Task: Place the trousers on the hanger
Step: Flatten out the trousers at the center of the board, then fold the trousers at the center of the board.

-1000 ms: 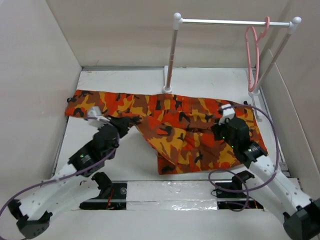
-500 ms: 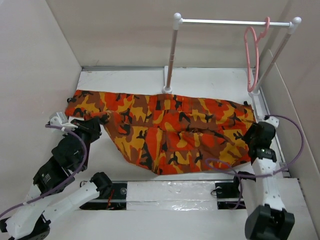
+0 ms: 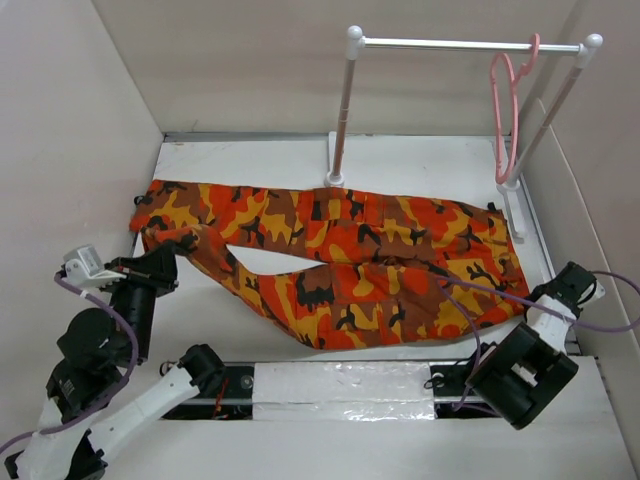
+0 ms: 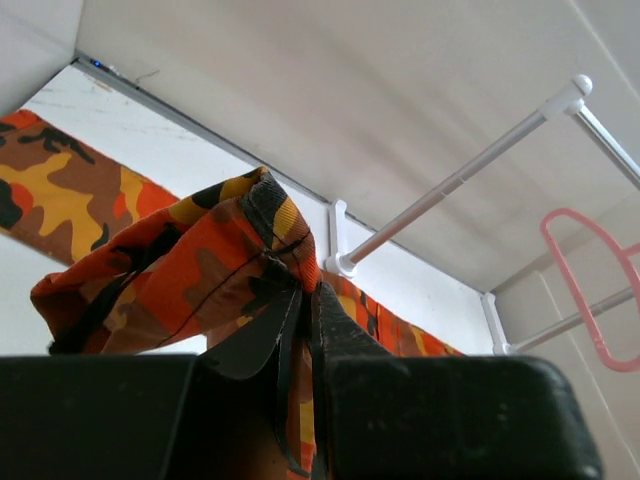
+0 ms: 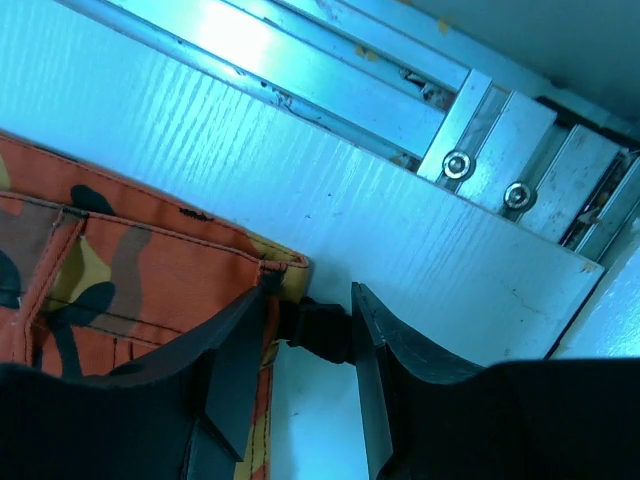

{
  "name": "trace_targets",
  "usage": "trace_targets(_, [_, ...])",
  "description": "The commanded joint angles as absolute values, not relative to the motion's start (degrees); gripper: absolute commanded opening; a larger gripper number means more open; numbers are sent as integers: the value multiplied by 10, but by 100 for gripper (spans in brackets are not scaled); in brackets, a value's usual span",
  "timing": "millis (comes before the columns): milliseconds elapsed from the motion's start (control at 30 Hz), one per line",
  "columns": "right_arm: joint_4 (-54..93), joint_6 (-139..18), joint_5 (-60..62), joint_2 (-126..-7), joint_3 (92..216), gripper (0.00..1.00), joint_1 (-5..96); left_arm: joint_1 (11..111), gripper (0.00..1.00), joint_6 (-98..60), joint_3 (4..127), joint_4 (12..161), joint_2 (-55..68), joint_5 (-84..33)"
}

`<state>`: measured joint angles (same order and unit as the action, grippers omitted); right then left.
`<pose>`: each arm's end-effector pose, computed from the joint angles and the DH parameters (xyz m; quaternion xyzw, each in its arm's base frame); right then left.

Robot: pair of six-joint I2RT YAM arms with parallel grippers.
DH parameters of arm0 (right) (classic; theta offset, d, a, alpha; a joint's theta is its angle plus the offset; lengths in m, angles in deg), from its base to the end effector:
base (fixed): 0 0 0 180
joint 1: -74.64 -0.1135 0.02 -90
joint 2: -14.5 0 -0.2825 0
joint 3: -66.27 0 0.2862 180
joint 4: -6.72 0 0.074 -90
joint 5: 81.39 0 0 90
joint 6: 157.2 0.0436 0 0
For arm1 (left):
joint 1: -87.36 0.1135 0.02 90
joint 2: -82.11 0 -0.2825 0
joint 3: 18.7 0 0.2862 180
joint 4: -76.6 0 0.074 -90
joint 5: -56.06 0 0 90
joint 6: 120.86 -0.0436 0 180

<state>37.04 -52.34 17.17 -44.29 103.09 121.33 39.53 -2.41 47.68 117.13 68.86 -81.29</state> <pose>0.1398 -0.1577 0.1554 0.5036 0.7985 -0.1563 0.2906 0.0357 0.0083 0.4298 -0.2125 0.6172 -0.2440 0.7172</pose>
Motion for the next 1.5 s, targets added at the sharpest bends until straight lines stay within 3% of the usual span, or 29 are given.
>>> trace_targets(0, [395, -521, 163, -433, 1061, 46, 1231, 396, 0, -65, 459, 1110, 709, -793])
trace_targets(133, [383, -508, 139, -414, 1046, 47, 1239, 402, 0, -79, 455, 1103, 715, -782])
trace_targets(367, [381, -515, 71, -488, 1080, 47, 1239, 402, 0, -84, 447, 1091, 719, -768])
trace_targets(567, [369, -497, 70, -459, 1059, 45, 1239, 421, 0, -84, 446, 1080, 714, -754])
trace_targets(867, [352, -457, 73, -493, 1073, 29, 1217, 421, 0, -77, 457, 1098, 702, -789])
trace_targets(933, [346, -459, 70, -483, 1065, 17, 1217, 421, 0, -75, 457, 1103, 702, -792])
trace_targets(967, [340, -466, 69, -470, 1056, 7, 1217, 421, 0, -72, 458, 1105, 702, -794])
trace_targets(1033, [339, -476, 58, -458, 1049, 0, 1217, 421, 0, -73, 458, 1106, 700, -803])
trace_targets(1333, [393, -555, 21, -264, 1104, 0, 1211, 421, 0, -81, 471, 1105, 609, -886])
trace_targets(1467, [386, -546, -5, -304, 1140, 0, 1193, 421, 0, -96, 495, 1087, 552, -984])
